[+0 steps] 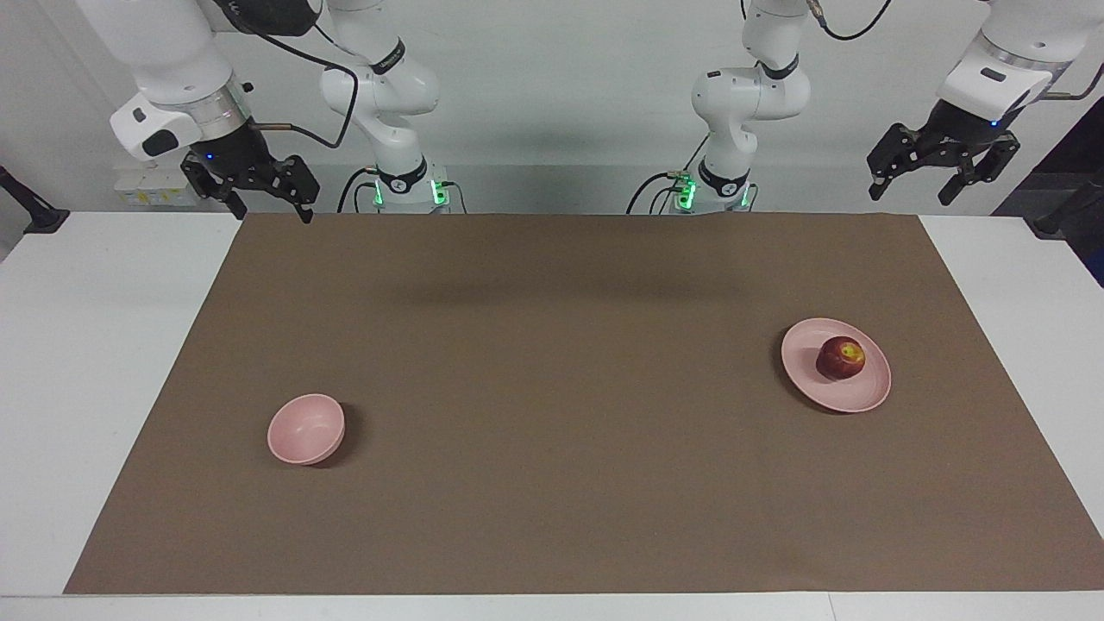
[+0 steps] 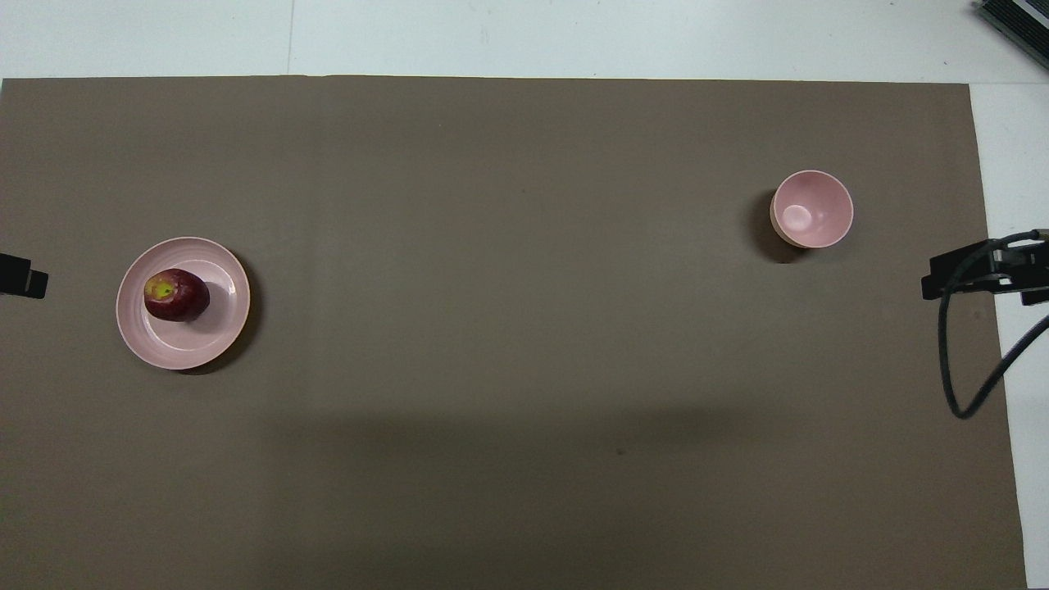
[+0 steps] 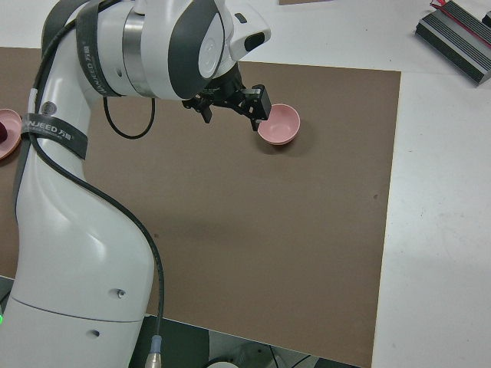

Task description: Move apple from plate to bowl

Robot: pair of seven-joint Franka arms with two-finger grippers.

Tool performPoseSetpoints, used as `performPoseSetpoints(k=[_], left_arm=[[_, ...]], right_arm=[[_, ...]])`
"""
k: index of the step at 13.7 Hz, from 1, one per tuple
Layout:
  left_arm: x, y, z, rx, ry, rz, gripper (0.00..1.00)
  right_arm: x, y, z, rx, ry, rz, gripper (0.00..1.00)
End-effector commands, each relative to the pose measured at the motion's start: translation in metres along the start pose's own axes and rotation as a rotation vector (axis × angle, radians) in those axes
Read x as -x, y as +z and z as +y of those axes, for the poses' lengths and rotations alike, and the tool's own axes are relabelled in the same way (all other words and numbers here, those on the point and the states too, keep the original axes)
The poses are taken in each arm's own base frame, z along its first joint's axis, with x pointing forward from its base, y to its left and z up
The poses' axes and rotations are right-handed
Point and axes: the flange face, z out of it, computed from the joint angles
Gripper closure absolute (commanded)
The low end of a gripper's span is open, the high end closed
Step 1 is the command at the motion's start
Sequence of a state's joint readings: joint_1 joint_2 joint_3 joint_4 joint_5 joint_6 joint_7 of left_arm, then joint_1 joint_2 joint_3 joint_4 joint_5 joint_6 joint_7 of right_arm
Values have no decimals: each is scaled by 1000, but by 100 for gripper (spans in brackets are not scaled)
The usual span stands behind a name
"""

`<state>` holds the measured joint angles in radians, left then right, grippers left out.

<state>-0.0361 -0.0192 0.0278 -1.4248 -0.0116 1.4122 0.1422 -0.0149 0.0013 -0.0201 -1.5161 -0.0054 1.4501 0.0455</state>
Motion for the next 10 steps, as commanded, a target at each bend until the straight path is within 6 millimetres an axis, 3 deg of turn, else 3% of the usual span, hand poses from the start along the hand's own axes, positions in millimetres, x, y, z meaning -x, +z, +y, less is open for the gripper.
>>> performPoseSetpoints(k=[1,10], left_arm=[[5,-6,-1,-3,-10,-4,0],[5,-5,6,2,5,-8,0]], right_arm=[[-2,-3,-1,-4,-6,1,0],[-2,-3,-2,-5,-11,3,0]])
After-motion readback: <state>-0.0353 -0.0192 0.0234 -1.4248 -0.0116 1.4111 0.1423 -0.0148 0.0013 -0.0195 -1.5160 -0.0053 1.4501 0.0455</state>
